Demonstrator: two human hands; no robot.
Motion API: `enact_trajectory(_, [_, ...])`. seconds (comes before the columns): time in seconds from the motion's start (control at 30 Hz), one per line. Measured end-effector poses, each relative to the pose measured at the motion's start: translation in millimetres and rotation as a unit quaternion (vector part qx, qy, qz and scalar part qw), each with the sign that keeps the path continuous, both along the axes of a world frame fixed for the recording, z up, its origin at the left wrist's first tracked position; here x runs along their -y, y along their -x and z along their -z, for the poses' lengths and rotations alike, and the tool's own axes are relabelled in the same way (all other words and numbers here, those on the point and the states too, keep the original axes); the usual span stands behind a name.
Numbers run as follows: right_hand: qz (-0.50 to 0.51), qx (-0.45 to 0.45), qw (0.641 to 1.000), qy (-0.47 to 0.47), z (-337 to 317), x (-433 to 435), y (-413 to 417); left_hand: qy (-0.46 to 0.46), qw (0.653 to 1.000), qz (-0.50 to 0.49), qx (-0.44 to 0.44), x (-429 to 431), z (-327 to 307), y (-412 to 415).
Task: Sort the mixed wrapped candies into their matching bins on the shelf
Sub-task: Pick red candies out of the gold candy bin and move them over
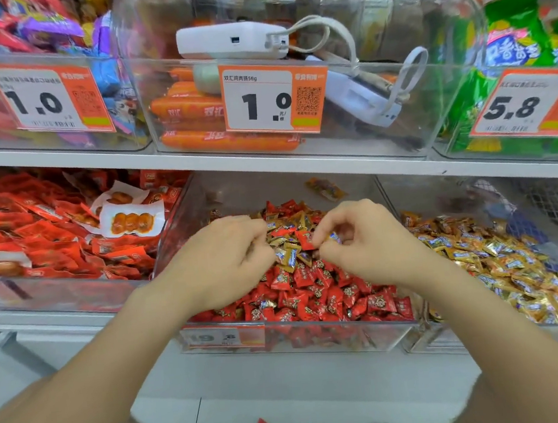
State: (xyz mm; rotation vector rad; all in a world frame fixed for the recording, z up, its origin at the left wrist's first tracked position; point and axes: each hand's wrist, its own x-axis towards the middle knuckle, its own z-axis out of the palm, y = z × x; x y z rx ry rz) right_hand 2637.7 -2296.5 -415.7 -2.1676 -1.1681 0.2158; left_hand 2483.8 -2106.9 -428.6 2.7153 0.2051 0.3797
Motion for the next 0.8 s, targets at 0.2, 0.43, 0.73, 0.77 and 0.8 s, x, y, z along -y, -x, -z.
enact_trajectory(0.2, [-0.043, 0.033, 0.998, 0.033, 7.4, -10.8, 3.7, 0.007, 0.999, -0.007, -0.034, -6.1, 3.3, -6.3])
enact_trajectory(0.43, [-0.056, 0.163, 0.981, 0.090, 31.7, -26.6, 11.9, -0.041, 0.996, 0.041, -0.060, -2.7, 12.8, -16.3])
enact_trajectory(0.73, [-0.053, 0.110, 0.986, 0.110, 33.3, -30.2, -0.9, -0.062, 0.985, 0.039, -0.155, -20.1, 22.3, -15.1])
enact_trajectory(0.77, [-0.046, 0.106, 0.988, 0.107, 33.2, -28.4, -3.0, -0.058, 0.986, 0.038, -0.149, -19.1, 21.2, -16.1])
enact_trajectory(0.8, [-0.037, 0.099, 0.989, 0.101, 33.1, -27.0, -5.1, -0.053, 0.989, 0.037, -0.136, -19.2, 21.0, -17.1])
